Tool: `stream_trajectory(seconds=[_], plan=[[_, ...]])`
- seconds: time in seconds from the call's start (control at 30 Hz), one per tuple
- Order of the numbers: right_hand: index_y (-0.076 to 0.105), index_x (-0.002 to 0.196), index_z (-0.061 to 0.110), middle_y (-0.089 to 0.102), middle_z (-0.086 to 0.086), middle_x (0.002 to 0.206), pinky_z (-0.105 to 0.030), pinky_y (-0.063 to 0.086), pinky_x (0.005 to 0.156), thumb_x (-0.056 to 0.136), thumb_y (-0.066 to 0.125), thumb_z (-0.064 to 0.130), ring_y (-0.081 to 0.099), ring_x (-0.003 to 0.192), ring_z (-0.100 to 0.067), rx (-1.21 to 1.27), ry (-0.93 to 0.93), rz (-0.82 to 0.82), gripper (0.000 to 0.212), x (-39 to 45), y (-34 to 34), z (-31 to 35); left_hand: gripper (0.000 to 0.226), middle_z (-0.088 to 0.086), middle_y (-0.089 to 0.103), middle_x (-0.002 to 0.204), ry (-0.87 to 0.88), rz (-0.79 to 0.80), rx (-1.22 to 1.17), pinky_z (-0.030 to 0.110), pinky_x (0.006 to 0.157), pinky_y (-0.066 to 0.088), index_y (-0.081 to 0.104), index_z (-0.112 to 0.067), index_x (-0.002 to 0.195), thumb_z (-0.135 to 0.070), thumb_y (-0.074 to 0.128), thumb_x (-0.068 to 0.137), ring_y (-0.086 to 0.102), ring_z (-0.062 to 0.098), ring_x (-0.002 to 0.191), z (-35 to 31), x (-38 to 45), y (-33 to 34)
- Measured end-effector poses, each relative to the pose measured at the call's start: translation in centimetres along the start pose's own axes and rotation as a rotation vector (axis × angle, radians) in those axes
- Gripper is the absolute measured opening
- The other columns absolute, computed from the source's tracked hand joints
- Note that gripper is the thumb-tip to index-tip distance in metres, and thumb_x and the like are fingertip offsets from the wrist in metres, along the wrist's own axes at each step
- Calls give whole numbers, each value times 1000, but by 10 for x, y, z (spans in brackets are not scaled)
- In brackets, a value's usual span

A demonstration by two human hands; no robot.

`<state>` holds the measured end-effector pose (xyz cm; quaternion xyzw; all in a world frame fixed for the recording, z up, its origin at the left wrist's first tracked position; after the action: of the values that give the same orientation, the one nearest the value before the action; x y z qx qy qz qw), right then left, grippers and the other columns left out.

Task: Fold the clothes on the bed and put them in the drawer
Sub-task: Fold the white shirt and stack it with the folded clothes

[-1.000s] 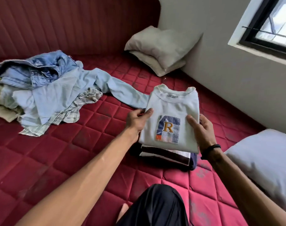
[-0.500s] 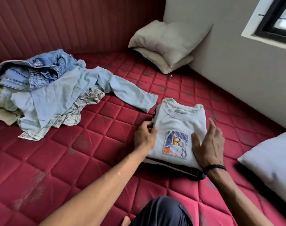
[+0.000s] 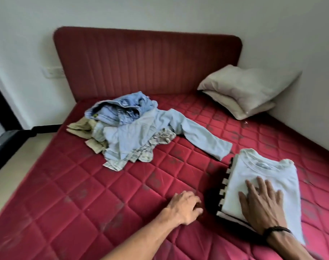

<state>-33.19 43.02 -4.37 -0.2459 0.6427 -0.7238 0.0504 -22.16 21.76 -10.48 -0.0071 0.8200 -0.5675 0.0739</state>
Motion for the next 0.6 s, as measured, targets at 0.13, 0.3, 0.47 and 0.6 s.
stream_trajectory(seconds=[0.13,0.3,0.47,0.6], plan=[[73,107,14,64,-15,120,-51,50,93,84,48,45,64,105,-39,187,-329,-44,46,-1,8,100,38,0,47,141,-216,-65,14,47,114,38,58,-30,135,-43,57,99,42,27,137,103,-30,-18],[63,128,28,61,7,123,-27,44,103,92,52,46,61,116,-19,384,-521,378,41,8,70,243,44,1,40,149,-417,-173,118,46,112,34,48,-33,141,-49,52,100,37,25,140,205,-61,-47],[64,124,25,74,-3,103,-37,50,81,95,45,36,68,100,-28,467,-574,374,37,55,94,372,61,10,38,160,-416,-268,299,59,120,24,46,-28,151,-60,27,103,35,31,147,285,-61,-41],[41,150,38,57,-8,124,-40,54,84,103,48,27,62,106,-31,378,-590,364,48,105,109,459,59,13,31,164,-444,-432,195,61,119,30,54,-27,146,-58,30,101,26,33,153,327,-55,-51]])
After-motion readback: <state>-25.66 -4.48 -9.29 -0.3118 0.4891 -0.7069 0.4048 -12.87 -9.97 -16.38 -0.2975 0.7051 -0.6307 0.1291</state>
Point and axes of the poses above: each hand's wrist, its own x-axis towards the middle knuckle, its own y-axis out of the palm, z = x × y, the point moved 8 cm from there along x, towards the middle knuckle
